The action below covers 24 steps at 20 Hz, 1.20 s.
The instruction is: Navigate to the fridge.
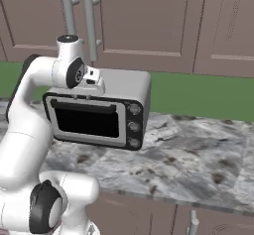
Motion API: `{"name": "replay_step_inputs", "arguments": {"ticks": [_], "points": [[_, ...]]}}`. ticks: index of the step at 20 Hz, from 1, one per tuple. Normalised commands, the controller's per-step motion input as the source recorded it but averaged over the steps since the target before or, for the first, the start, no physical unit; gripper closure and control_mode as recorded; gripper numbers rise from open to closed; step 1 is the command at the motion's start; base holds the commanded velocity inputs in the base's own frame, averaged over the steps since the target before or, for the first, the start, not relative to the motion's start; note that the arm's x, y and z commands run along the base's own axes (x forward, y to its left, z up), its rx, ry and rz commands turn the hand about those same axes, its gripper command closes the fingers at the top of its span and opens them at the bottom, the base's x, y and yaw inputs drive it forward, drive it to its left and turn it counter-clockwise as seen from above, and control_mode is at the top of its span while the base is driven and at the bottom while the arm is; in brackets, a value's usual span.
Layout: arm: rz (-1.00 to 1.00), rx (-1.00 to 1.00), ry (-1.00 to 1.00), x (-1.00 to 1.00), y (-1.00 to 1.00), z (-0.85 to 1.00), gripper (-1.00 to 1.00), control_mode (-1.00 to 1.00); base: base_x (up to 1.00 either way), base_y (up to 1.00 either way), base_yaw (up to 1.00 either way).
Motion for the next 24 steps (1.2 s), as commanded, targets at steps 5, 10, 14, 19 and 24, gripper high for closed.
{"name": "replay_step_inputs", "arguments": {"ticks": [5,10,14,19,24], "points": [[0.01,-0.02,-0.11,-0.65,0.02,0.0,-1.0,-1.0,0.0,0.0,0.0],[0.0,-0.07,-0.24,-1.0,0.0,0.0,-1.0,-1.0,0.0,0.0,0.0],[0.0,-0.03,-0.29,-0.85,-0.02,0.06,-1.0,-1.0,0.0,0.0,0.0],[0.0,0.0,-0.28,-0.65,-0.11,0.12,-1.0,-1.0,0.0,0.0,0.0],[0.0,0.0,0.0,0.0,0.0,0.0,-1.0,1.0,-0.62,-0.48,-0.17]]}}
